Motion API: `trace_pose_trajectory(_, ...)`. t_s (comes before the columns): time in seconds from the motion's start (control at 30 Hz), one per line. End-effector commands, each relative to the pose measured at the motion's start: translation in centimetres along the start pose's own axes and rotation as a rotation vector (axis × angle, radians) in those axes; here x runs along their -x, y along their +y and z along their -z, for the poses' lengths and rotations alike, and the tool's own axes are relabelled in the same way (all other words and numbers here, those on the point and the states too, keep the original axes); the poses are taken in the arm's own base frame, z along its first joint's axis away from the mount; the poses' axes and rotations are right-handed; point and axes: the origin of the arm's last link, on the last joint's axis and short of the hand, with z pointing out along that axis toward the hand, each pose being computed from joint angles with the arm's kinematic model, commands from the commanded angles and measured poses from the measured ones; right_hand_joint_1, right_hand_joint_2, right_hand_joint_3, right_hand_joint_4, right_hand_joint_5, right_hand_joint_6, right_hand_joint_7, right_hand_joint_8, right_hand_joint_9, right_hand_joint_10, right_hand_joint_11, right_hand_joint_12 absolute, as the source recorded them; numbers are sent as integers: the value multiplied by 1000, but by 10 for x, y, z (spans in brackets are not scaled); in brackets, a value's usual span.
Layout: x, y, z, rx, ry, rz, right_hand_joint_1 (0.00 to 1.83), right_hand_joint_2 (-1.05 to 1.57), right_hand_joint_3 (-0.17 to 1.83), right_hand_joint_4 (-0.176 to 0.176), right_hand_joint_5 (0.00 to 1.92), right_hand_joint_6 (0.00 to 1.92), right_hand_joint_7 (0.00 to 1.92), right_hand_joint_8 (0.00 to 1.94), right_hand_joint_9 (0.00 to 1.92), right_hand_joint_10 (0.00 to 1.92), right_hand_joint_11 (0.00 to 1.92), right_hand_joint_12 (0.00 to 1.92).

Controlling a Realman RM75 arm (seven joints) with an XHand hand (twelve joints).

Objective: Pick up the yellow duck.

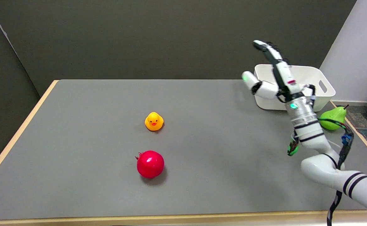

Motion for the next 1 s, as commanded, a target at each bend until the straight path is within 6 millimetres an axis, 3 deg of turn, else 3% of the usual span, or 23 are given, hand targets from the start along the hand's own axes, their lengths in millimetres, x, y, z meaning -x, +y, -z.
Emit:
trace_pose_trajectory(0.03,62,-83,-60,-192,-368,390,587,676,824,-60,170,348,155,278,-1,434,-1,480)
trace_pose_trajectory(0.2,102,-110,-72,-215,-469,399,543,661,806,-61,172,352,158,280,-1,482,-1,509)
trace_pose_trajectory(0.57,173,-134,-67,-230,-600,347,506,645,792,-65,169,351,160,282,-1,530,-1,541)
trace_pose_trajectory(0.7,189,-140,-67,-237,-629,326,510,640,803,-66,169,352,169,287,-1,569,-1,569)
trace_pose_trajectory(0.8,201,-142,-65,-236,-648,316,485,579,932,-64,133,427,142,380,-1,602,-1,592)
trace_pose_trajectory(0.93,210,-141,-66,-227,-663,316,485,576,934,-64,131,429,149,390,-1,629,-1,618)
trace_pose_trajectory(1.0,213,-138,-69,-217,-668,318,506,623,833,-66,160,367,192,323,3,640,-1,648)
